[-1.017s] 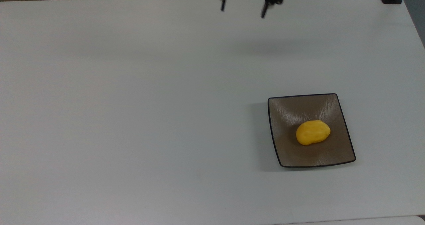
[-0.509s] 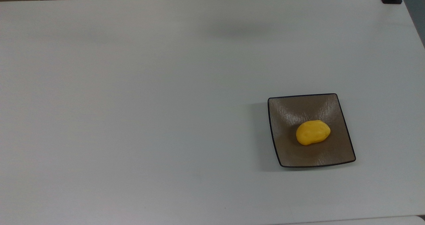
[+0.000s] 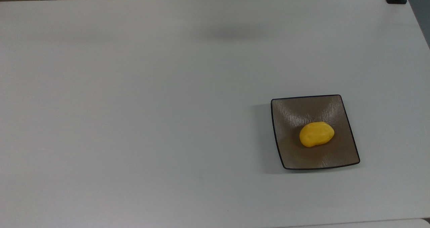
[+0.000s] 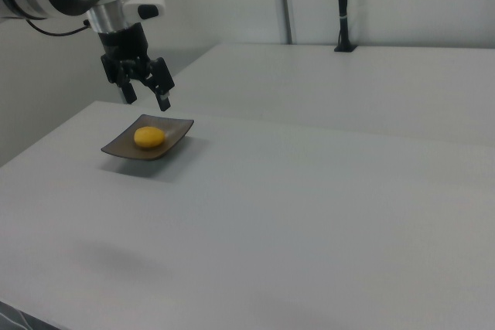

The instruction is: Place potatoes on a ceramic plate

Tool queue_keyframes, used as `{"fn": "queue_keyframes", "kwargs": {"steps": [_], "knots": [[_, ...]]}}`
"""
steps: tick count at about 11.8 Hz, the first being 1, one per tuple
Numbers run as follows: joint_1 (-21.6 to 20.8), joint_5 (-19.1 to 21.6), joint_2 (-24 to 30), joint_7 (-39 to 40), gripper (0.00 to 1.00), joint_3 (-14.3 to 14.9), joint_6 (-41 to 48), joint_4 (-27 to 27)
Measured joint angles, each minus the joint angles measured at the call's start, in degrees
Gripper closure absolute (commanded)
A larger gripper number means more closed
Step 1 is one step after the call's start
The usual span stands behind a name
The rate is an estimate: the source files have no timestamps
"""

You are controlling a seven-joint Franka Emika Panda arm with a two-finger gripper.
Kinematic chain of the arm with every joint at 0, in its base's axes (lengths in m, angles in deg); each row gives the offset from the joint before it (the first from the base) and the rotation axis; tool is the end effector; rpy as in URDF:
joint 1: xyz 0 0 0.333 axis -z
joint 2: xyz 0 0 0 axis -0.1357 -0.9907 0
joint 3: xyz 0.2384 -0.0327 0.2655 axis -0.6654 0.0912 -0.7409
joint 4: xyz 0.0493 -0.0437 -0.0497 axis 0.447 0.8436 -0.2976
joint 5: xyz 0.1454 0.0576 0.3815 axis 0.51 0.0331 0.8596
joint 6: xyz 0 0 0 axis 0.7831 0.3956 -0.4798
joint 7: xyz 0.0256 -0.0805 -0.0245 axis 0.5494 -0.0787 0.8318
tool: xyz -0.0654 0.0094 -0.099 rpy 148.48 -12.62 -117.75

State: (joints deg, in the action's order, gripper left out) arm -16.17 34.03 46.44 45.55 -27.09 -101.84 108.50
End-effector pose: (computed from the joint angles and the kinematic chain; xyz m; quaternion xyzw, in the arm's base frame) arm 0.5498 0.0884 0.6595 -0.9993 -0.0119 -0.0342 0.0027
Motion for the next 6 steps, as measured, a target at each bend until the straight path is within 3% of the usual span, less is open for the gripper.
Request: {"fn": "queue_keyframes", "kwargs": {"steps": [6], "knots": [[0.7,0.0,-0.9,3.9,0.00,-0.2,-6.9,2.4]]}}
